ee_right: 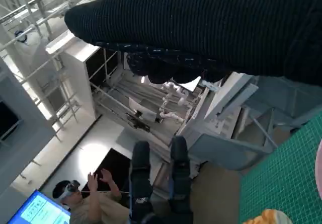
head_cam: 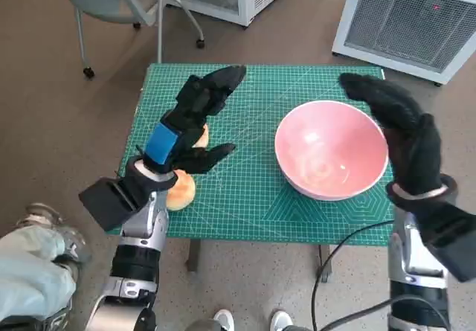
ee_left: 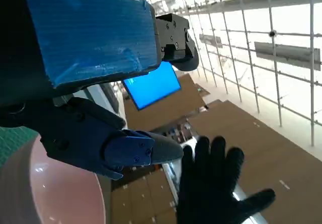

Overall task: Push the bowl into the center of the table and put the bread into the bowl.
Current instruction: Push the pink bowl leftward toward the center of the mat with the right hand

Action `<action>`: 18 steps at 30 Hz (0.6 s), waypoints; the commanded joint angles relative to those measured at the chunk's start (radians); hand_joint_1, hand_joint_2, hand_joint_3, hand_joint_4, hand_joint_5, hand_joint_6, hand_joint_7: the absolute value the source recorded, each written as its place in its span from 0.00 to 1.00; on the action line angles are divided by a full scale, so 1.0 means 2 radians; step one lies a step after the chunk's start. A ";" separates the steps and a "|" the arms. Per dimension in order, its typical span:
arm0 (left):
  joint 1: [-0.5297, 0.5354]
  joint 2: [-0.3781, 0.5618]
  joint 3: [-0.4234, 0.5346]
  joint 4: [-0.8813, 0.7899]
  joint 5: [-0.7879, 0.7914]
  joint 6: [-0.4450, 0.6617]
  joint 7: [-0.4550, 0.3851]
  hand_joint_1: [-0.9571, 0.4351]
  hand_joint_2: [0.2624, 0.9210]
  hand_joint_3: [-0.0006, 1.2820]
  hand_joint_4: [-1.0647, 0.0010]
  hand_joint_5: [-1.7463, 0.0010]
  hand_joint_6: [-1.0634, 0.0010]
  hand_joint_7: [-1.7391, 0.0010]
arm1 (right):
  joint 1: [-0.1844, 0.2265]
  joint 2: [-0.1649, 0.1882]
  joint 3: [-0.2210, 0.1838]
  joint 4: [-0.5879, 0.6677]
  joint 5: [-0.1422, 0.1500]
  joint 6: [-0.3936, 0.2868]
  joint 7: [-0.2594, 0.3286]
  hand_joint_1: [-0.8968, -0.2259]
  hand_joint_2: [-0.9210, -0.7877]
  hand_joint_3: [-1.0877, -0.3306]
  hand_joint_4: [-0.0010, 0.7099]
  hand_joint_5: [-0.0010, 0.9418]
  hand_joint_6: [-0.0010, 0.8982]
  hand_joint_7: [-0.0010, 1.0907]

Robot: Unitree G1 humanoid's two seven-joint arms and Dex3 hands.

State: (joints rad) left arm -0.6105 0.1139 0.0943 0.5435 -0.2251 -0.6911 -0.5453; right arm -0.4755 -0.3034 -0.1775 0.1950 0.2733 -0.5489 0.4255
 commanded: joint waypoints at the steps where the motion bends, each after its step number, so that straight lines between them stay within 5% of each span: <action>1: 0.004 0.007 0.004 0.013 0.013 -0.024 0.013 0.29 1.00 0.25 0.77 0.99 0.99 0.64 | 0.012 -0.025 -0.042 0.041 0.004 -0.019 -0.008 0.46 0.00 0.47 0.10 0.00 0.00 0.31; 10: 0.006 0.012 0.008 0.037 0.024 -0.055 0.036 0.29 1.00 0.25 0.76 0.99 0.96 0.69 | -0.016 -0.037 -0.102 0.183 -0.015 -0.092 -0.070 0.48 0.00 0.45 0.08 0.00 0.00 0.32; 18: 0.005 0.014 0.011 0.064 0.031 -0.076 0.055 0.28 1.00 0.25 0.76 0.99 0.94 0.71 | -0.059 -0.066 -0.125 0.378 -0.025 -0.136 -0.105 0.44 0.00 0.40 0.06 0.00 0.00 0.34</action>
State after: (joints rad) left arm -0.6066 0.1313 0.1054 0.6438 -0.1871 -0.8064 -0.4632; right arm -0.5543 -0.4075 -0.4058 0.7334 0.2545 -0.7937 0.2643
